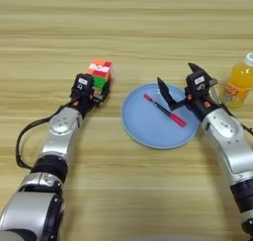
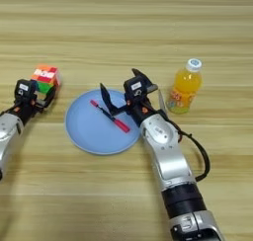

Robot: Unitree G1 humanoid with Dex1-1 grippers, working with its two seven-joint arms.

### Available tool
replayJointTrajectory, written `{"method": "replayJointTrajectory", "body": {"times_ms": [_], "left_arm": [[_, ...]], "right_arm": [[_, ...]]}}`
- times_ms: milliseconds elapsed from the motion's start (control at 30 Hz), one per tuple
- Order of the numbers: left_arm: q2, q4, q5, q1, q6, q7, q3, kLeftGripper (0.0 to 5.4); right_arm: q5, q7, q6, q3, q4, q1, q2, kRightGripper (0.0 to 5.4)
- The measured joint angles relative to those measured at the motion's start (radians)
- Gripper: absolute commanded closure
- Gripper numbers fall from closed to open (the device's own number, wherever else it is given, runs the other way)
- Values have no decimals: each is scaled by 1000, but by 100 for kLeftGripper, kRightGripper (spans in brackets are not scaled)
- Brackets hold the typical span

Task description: Move the objects on the table

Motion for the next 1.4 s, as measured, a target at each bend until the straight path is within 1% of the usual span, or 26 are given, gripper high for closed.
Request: {"method": "replayJointTrajectory", "body": {"times_ms": [33,100,133,167,267,367,467,567,733,800,900,1000,1200,1267,1400], "left_arm": [[0,-41,-2,19,1,-26,-8,213],[0,-87,-5,37,7,-53,-15,213],[-1,-150,-25,60,25,-79,-19,213],[-1,-173,-33,68,30,-87,-22,213],[-1,-333,-55,129,95,-124,-37,214],[-1,-441,-73,174,154,-148,-58,214],[1,-520,-77,211,203,-171,-76,214],[7,-581,-79,237,238,-202,-98,214],[20,-638,-79,263,270,-257,-132,214],[21,-642,-79,271,277,-267,-141,214],[37,-648,-77,283,279,-295,-162,214],[42,-653,-77,292,279,-311,-178,214],[47,-658,-75,297,279,-316,-190,214],[56,-664,-72,302,280,-323,-207,214],[61,-669,-65,315,289,-333,-232,214]], "right_arm": [[0,0,0,0,2,0,0,0],[-1,0,0,0,4,0,0,0],[-1,-1,0,-1,5,-1,0,0],[-1,-1,0,-1,6,-1,0,0],[-1,-2,0,-2,10,-2,0,0],[-1,-3,-1,-3,20,-4,0,0],[-1,-6,-1,-4,27,-9,1,0],[-1,-16,-1,-6,34,-15,2,0],[-1,-26,-1,-18,39,-19,5,0],[-1,-29,-1,-22,43,-22,5,0],[0,-42,-1,-27,47,-23,8,0],[0,-43,-1,-29,50,-25,10,0],[0,-44,-1,-32,54,-31,15,0],[0,-44,-1,-33,55,-32,17,0],[-1,-44,0,-35,55,-35,18,0]]}}
